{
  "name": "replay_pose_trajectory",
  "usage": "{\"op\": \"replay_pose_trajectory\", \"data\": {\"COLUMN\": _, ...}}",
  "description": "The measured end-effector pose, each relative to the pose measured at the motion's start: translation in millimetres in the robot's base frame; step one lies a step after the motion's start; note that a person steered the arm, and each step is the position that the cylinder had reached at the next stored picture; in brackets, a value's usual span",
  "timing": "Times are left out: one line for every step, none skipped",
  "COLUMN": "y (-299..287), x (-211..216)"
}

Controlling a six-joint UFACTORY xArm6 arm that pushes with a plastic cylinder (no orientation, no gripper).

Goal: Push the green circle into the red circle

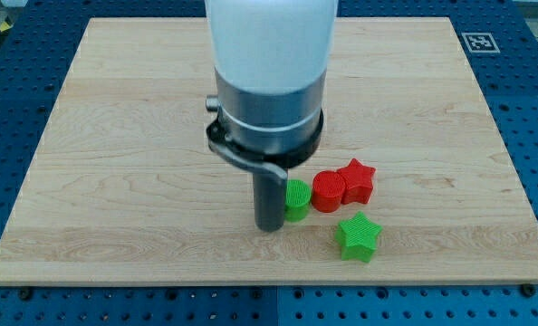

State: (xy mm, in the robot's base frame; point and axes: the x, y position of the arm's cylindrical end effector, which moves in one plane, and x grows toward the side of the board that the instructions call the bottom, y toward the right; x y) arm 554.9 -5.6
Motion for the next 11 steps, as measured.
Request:
{"op": "replay_pose_trajectory", "data": {"y": -6.6, "x": -11.2}}
{"op": "replay_pose_trajectory", "data": {"y": -24.4, "x": -16.1}}
{"op": "replay_pose_trajectory", "data": {"y": -34.4, "x": -40.3}}
{"op": "replay_pose_trajectory", "data": {"y": -30.5, "x": -53.8}}
{"op": "replay_pose_trajectory", "data": {"y": -9.7, "x": -45.2}}
{"op": "replay_pose_trajectory", "data": {"y": -6.2, "x": -25.4}}
{"op": "replay_pose_trajectory", "data": {"y": 4.5, "x": -10.0}}
{"op": "replay_pose_trajectory", "data": {"y": 27.9, "x": -4.5}}
{"op": "replay_pose_trajectory", "data": {"y": 42.4, "x": -4.4}}
{"op": "replay_pose_trajectory", "data": {"y": 23.3, "x": -24.5}}
{"op": "replay_pose_trajectory", "data": {"y": 19.7, "x": -68.3}}
